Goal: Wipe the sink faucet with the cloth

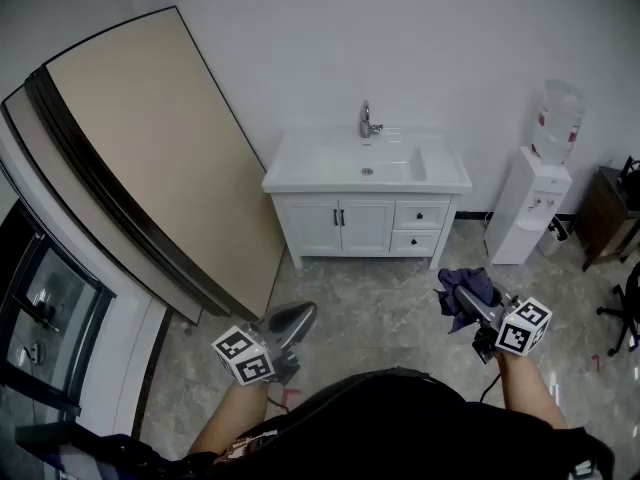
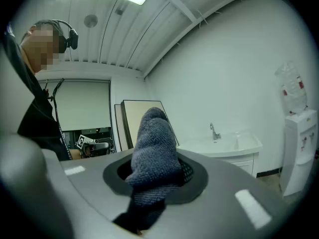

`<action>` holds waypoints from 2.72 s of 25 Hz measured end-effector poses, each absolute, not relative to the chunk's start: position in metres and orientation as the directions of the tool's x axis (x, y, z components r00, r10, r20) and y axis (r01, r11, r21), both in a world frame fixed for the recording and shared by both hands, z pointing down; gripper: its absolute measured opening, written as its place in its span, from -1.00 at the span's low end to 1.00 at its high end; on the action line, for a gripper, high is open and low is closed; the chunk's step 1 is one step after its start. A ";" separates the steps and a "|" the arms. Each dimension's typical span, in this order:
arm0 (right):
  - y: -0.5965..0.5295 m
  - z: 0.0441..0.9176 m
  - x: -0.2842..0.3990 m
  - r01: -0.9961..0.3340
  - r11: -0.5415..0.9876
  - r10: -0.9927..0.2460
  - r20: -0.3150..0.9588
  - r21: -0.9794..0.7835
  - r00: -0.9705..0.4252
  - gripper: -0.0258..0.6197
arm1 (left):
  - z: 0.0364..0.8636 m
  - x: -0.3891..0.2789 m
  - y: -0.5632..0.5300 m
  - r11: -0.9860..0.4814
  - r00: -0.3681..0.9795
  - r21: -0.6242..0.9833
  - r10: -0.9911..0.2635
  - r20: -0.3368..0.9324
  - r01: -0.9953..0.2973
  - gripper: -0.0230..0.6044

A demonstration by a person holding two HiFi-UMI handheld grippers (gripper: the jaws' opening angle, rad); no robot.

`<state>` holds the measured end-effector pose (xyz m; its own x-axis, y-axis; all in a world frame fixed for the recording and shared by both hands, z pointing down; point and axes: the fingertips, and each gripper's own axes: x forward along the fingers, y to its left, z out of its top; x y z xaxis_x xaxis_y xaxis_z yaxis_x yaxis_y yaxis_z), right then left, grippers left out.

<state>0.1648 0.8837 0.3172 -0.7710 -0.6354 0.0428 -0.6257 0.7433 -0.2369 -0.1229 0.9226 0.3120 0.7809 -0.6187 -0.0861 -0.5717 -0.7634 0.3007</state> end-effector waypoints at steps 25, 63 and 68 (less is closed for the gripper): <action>0.845 0.319 0.085 -0.590 0.744 -0.615 0.022 -0.315 -0.788 -0.62 | 0.328 -0.196 0.900 -0.774 0.808 0.328 -0.587 -0.053 -0.541 -0.93; 0.339 0.360 0.114 -0.492 0.789 -0.502 0.076 -0.369 -0.861 -0.62 | 0.349 -0.129 0.408 -0.735 0.787 0.387 -0.616 -0.039 -0.556 -0.93; 0.260 0.361 0.078 -0.573 0.751 -0.577 0.094 -0.329 -0.811 -0.62 | 0.358 -0.166 0.309 -0.804 0.842 0.363 -0.532 -0.088 -0.470 -0.93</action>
<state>0.0778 0.2600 0.3607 -0.8111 -0.5773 0.0938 -0.5726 0.7510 -0.3290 -0.1661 0.3094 0.3578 0.8423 -0.5318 -0.0882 -0.4698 -0.8045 0.3634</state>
